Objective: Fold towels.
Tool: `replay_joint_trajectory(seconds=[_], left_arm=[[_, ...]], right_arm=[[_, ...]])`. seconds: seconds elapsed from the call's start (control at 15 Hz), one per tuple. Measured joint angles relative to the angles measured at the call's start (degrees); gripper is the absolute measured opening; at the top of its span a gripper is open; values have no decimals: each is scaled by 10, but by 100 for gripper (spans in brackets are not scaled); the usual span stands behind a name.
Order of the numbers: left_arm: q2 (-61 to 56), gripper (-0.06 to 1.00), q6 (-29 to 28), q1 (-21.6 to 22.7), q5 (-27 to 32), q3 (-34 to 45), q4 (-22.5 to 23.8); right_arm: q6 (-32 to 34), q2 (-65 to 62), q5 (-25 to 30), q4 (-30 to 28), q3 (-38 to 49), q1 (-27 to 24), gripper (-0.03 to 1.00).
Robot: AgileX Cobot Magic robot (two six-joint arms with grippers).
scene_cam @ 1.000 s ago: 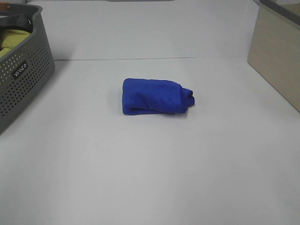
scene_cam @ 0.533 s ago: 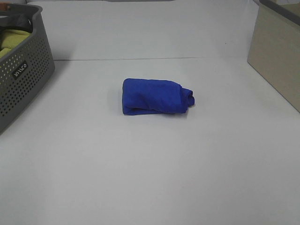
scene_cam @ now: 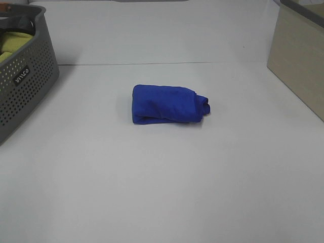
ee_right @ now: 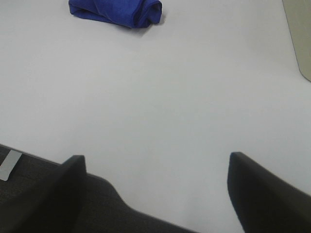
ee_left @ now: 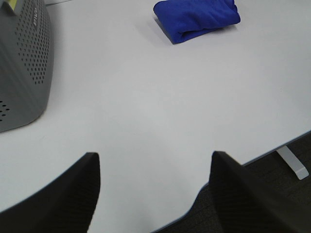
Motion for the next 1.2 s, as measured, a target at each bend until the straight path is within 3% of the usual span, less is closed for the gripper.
replay_joint_trajectory(seconds=[0.2,0.67,1.2], left_arm=[[0,62,0,2,0,0,-1],[-1,62,1,105,-1,0,-1],[-50,62,1,108,-2,0,-2]], right_arm=[[0,0,0,2,0,0,76],[0,-38,-2,13,0,-90,76],[0,-88,-2,22,3,-90,76]])
